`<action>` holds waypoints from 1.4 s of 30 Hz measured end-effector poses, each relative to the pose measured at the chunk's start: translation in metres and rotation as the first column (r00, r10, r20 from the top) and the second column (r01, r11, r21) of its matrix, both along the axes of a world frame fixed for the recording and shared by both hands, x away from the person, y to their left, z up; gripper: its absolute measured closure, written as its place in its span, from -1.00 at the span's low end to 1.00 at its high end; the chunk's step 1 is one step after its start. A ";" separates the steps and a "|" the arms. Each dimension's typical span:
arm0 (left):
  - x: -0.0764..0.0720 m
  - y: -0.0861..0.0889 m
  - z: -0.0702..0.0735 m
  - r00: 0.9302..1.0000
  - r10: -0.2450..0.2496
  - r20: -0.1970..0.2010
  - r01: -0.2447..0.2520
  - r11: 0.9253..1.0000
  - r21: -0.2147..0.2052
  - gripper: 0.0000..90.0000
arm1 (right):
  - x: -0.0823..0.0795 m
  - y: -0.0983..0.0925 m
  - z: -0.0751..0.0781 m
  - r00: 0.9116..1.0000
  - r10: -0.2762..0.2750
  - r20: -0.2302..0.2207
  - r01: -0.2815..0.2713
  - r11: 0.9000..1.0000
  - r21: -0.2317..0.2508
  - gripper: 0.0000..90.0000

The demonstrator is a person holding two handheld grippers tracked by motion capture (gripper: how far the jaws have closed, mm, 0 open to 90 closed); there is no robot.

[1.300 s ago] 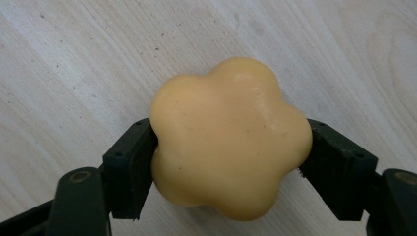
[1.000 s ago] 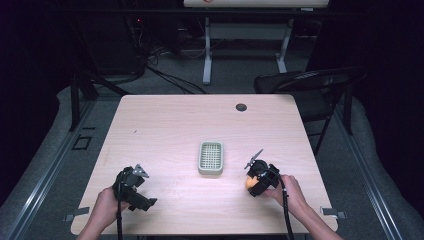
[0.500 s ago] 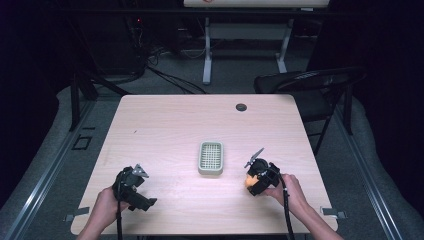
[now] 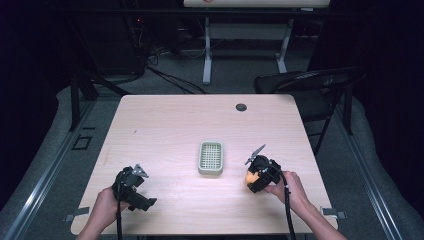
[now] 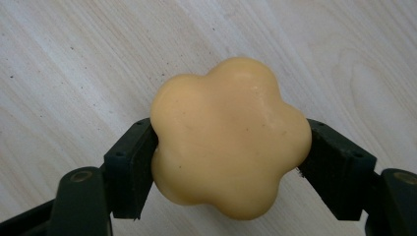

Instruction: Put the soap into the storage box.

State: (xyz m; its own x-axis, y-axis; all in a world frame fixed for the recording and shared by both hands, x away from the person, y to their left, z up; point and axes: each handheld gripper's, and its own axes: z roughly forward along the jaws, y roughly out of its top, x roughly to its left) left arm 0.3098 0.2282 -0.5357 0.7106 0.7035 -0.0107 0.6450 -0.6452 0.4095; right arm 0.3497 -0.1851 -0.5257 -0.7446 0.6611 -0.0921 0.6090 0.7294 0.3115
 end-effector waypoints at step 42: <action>0.001 0.001 0.000 1.000 -0.001 -0.003 0.001 1.000 -0.004 -1.00 | 0.021 0.030 0.023 0.999 0.045 0.028 -0.046 0.999 0.013 -0.41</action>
